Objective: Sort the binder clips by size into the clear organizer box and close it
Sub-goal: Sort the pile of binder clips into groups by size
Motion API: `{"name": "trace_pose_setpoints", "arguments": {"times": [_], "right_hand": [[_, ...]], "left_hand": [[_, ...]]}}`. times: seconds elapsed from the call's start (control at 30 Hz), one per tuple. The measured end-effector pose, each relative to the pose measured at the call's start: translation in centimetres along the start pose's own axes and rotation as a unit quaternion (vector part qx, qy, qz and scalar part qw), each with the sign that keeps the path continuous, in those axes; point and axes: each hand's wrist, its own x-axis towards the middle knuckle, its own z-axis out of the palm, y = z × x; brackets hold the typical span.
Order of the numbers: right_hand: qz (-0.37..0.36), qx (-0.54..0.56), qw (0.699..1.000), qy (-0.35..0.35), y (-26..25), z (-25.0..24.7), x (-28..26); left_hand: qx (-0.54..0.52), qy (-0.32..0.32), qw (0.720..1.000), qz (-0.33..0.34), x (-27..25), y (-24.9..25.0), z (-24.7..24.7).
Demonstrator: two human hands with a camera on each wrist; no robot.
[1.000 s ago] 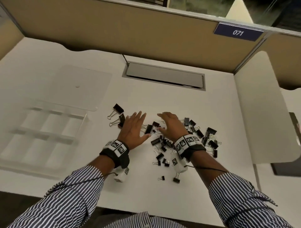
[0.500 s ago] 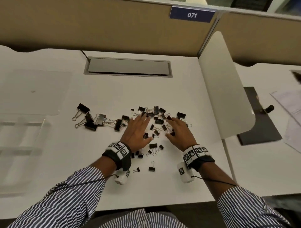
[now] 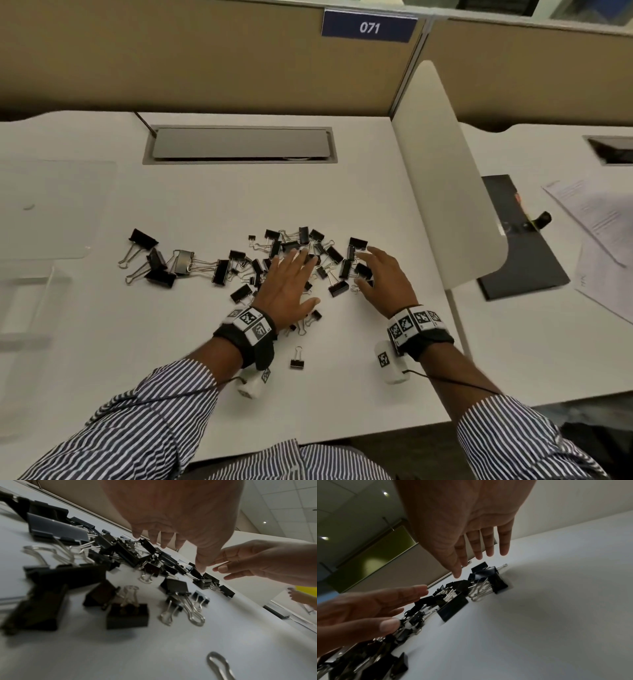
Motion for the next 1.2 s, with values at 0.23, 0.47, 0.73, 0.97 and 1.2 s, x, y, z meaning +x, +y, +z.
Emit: {"name": "trace_pose_setpoints", "arguments": {"times": [0.23, 0.47, 0.73, 0.97, 1.2], "right_hand": [[-0.065, 0.005, 0.998, -0.025, -2.7, 1.1, 2.3], [-0.129, 0.012, 0.990, -0.049, -6.9, 2.2, 4.9], [-0.175, -0.003, 0.983, -0.058, -10.0, 3.7, 5.1], [-0.166, -0.014, 0.984, -0.056, -10.8, 4.5, 4.3], [-0.143, -0.018, 0.988, -0.049, -11.4, 4.1, 3.7]], "left_hand": [[-0.037, 0.027, 0.999, -0.017, -0.7, -2.3, -0.5], [0.029, 0.091, 0.984, -0.151, -4.9, -7.4, -1.9], [0.112, 0.051, 0.965, -0.232, -9.5, -12.3, -1.5], [0.112, 0.027, 0.960, -0.256, -9.2, -14.9, -1.7], [0.123, 0.000, 0.950, -0.286, -7.2, -16.6, -3.4]]}}
